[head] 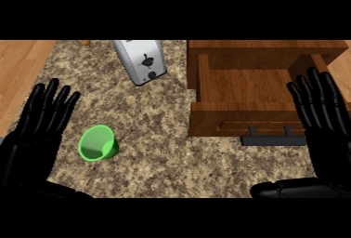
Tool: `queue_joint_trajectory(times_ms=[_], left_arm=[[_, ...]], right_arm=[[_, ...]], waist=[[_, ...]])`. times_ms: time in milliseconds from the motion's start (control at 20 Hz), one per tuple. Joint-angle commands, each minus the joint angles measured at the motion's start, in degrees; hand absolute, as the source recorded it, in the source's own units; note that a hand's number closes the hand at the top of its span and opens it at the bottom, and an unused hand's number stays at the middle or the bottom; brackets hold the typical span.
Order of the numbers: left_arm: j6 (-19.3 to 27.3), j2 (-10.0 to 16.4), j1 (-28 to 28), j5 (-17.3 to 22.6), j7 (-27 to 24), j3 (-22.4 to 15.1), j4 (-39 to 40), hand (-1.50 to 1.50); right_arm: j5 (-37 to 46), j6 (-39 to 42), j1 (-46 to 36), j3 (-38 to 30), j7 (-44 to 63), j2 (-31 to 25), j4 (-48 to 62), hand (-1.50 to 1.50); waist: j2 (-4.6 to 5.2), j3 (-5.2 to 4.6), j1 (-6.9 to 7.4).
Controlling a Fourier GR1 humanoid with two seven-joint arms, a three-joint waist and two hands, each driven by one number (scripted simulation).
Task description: Pick up the cup, place it into the drawer and close the drawer
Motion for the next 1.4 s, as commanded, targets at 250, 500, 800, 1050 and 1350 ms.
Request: queue_joint_trajectory(times_ms=[250,500,800,1050,1350], left_arm=[[0.09,-2.55,2.87,-3.07,-1.78,-1.72,1.20,-1.50],[-1.39,-0.25,-0.01,-1.37,-1.06,1.89,4.41,-1.50],[-0.40,-1.87,3.54,-4.69,-1.78,-0.02,4.67,-1.50],[-0.49,-2.27,5.35,-5.38,-3.16,0.83,6.85,-1.50],[-0.16,-1.24,2.11,-8.64,-7.45,3.37,16.12,-1.50]], right_arm=[[-2.53,2.67,0.19,-3.24,-5.16,0.40,5.46,-1.50],[-3.01,3.91,2.94,-4.34,-2.06,-1.30,-1.29,-1.50],[-1.49,2.21,-1.43,-2.97,-4.32,1.24,4.64,-1.50],[-2.10,2.05,-1.30,-4.59,0.81,-0.55,0.35,-1.50],[-3.20,4.24,2.45,-4.30,-0.26,-0.64,-1.39,-1.50]], waist=[[0.01,0.00,0.09],[-0.01,0.00,-0.07],[0.00,0.00,0.09],[-0.02,-0.01,0.07],[-0.01,-0.01,-0.15]])
